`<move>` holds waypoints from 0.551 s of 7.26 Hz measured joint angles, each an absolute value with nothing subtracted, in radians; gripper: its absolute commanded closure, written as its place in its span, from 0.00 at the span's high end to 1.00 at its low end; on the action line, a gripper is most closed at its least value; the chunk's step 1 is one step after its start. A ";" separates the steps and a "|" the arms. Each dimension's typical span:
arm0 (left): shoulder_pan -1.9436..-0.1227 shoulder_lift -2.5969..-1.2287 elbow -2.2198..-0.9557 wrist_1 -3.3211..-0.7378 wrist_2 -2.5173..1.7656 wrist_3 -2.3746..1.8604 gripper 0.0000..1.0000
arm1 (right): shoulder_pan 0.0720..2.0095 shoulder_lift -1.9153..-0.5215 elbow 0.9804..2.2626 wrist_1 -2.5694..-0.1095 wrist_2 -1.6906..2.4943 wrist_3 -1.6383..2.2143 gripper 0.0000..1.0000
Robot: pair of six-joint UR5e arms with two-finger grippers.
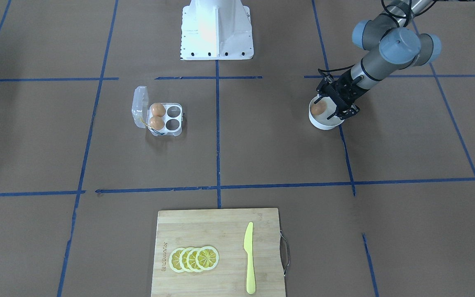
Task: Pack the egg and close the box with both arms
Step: 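Lower the left gripper into the bowl and grasp the brown egg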
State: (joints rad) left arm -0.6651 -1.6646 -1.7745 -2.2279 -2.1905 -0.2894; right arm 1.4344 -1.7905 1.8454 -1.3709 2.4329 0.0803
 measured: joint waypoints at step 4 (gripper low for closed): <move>-0.666 -1.662 -1.777 -2.216 -2.192 -0.296 0.68 | 1.434 -1.792 1.845 -1.372 2.433 0.080 1.00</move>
State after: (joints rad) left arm -0.6655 -1.6624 -1.7771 -2.2157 -2.1915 -0.2964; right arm 1.4343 -1.7916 1.8454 -1.3718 2.4329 0.0798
